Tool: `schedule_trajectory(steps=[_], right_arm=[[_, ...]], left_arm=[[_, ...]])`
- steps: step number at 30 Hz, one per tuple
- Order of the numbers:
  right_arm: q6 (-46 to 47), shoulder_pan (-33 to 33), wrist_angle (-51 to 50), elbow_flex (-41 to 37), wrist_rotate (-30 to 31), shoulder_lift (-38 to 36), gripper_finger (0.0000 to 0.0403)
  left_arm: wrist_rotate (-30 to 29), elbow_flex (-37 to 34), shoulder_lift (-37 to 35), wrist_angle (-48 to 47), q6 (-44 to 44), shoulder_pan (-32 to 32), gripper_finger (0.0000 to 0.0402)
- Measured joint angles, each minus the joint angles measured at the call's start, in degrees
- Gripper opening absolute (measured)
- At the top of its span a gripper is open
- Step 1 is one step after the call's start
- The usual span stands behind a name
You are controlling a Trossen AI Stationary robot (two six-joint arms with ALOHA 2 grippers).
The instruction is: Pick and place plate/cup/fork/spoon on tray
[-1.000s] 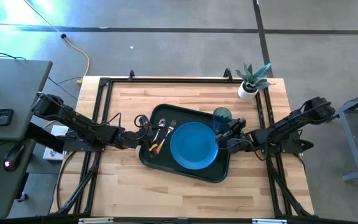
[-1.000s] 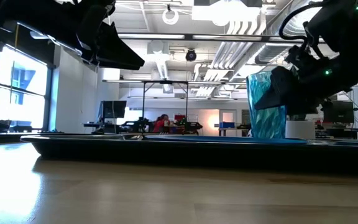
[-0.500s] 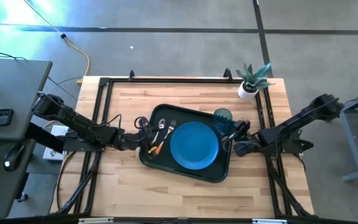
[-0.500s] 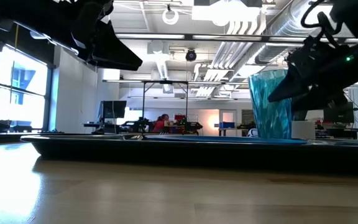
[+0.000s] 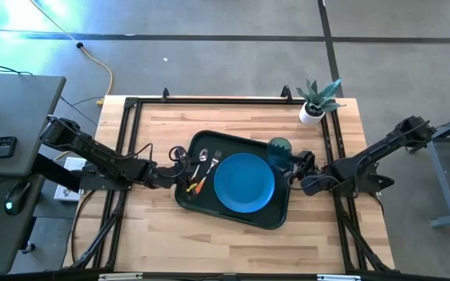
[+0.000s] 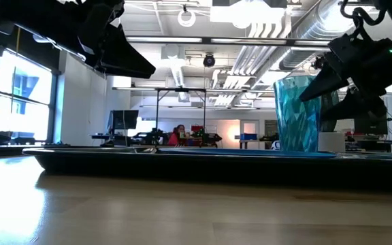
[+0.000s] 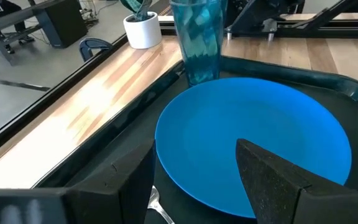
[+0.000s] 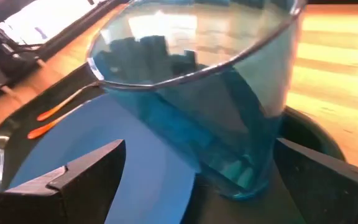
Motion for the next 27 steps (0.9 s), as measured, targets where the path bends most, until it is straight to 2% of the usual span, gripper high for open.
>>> schedule_trajectory(steps=[4, 8, 15, 20, 27], right_arm=[[6.53, 0.0, -6.23, 0.0, 0.78, -0.08, 0.0392], [12.97, 0.0, -12.18, 0.0, -0.94, -0.08, 0.0385], [13.25, 0.0, -12.5, 0.0, -6.98, -0.08, 0.0383], [12.78, 0.13, -12.53, 0.0, -8.41, -0.08, 0.0381], [14.35, 0.48, -13.22, 0.0, -9.95, -0.08, 0.0345]], left_arm=[[0.01, 0.0, -0.01, -0.15, -0.4, 0.0, 0.0211], [0.02, 0.0, -0.01, -0.66, -0.48, 0.0, 0.0211], [0.02, 0.0, -0.01, -1.18, -0.48, 0.22, 0.0211], [0.02, 0.0, -0.01, -2.01, -1.1, 0.24, 0.0211], [0.02, 0.0, 0.01, -2.69, -3.47, 0.24, 0.0211]])
